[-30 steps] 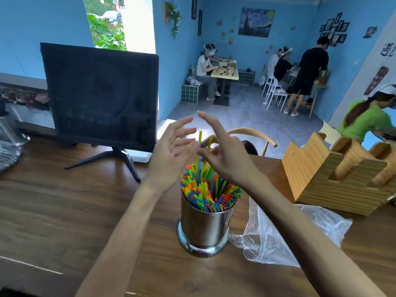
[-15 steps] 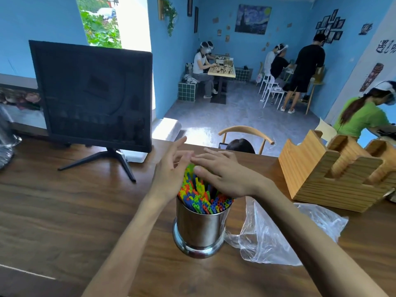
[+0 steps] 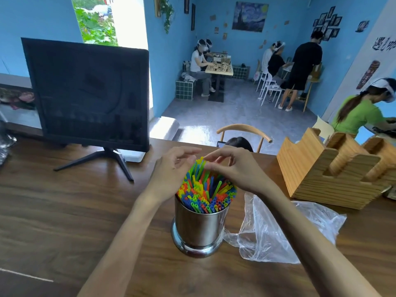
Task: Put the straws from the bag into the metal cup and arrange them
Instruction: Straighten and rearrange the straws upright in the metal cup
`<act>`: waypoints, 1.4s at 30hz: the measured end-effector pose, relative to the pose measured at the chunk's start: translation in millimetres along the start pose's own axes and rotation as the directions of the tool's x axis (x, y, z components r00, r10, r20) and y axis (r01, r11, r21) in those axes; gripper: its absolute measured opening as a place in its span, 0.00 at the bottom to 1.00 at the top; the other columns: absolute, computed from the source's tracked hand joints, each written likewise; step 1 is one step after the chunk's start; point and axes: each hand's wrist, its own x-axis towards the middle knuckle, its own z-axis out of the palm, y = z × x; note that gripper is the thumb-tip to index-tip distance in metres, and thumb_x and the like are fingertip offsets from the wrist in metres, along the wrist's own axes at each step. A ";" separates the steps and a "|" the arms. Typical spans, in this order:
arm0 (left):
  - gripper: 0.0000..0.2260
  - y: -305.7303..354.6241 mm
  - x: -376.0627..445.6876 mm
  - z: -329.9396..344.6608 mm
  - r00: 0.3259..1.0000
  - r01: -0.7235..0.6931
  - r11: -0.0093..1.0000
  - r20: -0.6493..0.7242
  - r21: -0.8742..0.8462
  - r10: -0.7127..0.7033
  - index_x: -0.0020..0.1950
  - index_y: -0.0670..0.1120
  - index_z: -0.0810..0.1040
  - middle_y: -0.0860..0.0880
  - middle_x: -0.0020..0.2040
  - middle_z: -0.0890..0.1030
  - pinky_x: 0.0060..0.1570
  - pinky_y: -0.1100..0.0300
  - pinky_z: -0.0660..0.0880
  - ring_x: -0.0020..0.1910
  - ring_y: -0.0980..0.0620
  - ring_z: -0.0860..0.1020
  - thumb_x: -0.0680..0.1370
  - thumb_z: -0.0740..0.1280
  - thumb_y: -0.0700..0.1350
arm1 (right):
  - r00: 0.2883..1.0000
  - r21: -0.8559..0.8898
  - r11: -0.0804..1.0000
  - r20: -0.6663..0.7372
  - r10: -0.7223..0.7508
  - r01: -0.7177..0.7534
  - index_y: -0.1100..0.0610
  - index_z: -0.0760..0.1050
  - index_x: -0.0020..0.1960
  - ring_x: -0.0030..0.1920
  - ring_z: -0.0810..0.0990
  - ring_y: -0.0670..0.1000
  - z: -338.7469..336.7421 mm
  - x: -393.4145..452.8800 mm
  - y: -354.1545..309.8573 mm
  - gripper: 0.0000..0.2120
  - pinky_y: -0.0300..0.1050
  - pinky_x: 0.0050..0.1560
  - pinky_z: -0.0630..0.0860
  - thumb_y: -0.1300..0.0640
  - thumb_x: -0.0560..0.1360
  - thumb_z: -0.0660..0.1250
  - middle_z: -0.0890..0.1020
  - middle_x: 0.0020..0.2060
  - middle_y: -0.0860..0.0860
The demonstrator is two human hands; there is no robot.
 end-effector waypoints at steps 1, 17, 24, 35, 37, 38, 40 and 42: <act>0.10 0.3 -0.1 -0.6 1.000 -0.006 1.000 0.011 -0.001 0.006 0.62 0.52 0.83 0.57 0.58 0.82 0.50 0.75 0.73 0.57 0.66 0.78 0.83 0.66 0.46 | 1.000 0.006 1.000 0.006 -0.004 0.004 0.48 0.86 0.50 0.47 0.81 0.41 1.9 1.0 -0.4 0.07 0.31 0.43 0.72 0.47 0.75 0.76 0.83 0.44 0.40; 0.05 24.4 12.4 -9.7 0.993 -0.033 0.939 0.116 0.343 -0.008 0.49 0.56 0.87 0.60 0.42 0.83 0.43 0.66 0.75 0.44 0.61 0.80 0.74 0.77 0.48 | 0.988 0.234 0.965 -0.072 0.137 -0.116 0.52 0.82 0.50 0.45 0.86 0.46 13.6 -0.6 3.2 0.02 0.49 0.51 0.83 0.56 0.78 0.73 0.87 0.42 0.47; 0.06 50.9 13.3 -26.1 0.994 -0.105 0.991 -0.014 0.081 0.107 0.47 0.57 0.87 0.58 0.43 0.86 0.47 0.60 0.78 0.44 0.62 0.82 0.73 0.79 0.46 | 0.994 0.282 0.956 -0.050 0.096 -0.079 0.53 0.84 0.56 0.55 0.84 0.44 4.5 -7.4 -5.6 0.08 0.50 0.62 0.79 0.53 0.82 0.67 0.87 0.50 0.45; 0.07 88.1 16.1 -56.1 0.853 -0.360 0.898 -0.480 -0.251 0.208 0.52 0.43 0.85 0.54 0.42 0.87 0.44 0.63 0.79 0.41 0.55 0.85 0.75 0.77 0.39 | 0.997 0.491 0.871 -0.079 0.002 0.037 0.55 0.83 0.52 0.40 0.82 0.51 -14.3 -16.0 -19.8 0.08 0.44 0.44 0.78 0.53 0.80 0.66 0.84 0.38 0.57; 0.06 71.9 13.1 -61.3 0.881 -0.278 0.932 -0.448 -0.233 0.151 0.50 0.44 0.86 0.54 0.40 0.87 0.42 0.63 0.78 0.39 0.54 0.84 0.74 0.77 0.40 | 0.987 0.631 0.776 -0.119 0.112 -0.012 0.54 0.83 0.48 0.38 0.85 0.52 -26.4 -17.5 -17.3 0.05 0.40 0.36 0.77 0.55 0.75 0.71 0.87 0.41 0.57; 0.05 64.3 10.9 -62.4 0.898 -0.233 0.947 -0.422 -0.223 0.121 0.48 0.46 0.86 0.53 0.39 0.87 0.38 0.61 0.77 0.37 0.52 0.83 0.73 0.78 0.40 | 0.973 0.702 0.711 -0.144 0.181 -0.028 0.55 0.82 0.46 0.37 0.86 0.52 -32.1 -18.2 -16.4 0.04 0.39 0.33 0.76 0.56 0.73 0.72 0.87 0.41 0.57; 0.04 52.8 5.0 -60.6 0.931 -0.166 0.965 -0.355 -0.203 0.086 0.45 0.47 0.86 0.52 0.36 0.86 0.35 0.61 0.78 0.34 0.51 0.81 0.72 0.77 0.40 | 0.939 0.812 0.584 -0.189 0.288 -0.016 0.56 0.80 0.45 0.36 0.87 0.50 -41.1 -18.0 -17.4 0.05 0.36 0.30 0.76 0.57 0.70 0.72 0.87 0.39 0.54; 0.05 44.9 -2.5 -53.3 0.966 -0.125 0.978 -0.245 -0.168 0.081 0.42 0.46 0.85 0.54 0.32 0.85 0.34 0.69 0.75 0.32 0.59 0.80 0.72 0.77 0.37 | 0.916 0.866 0.497 -0.240 0.320 0.053 0.57 0.79 0.45 0.37 0.87 0.49 -46.6 -15.7 -21.2 0.05 0.35 0.34 0.79 0.57 0.70 0.71 0.87 0.37 0.51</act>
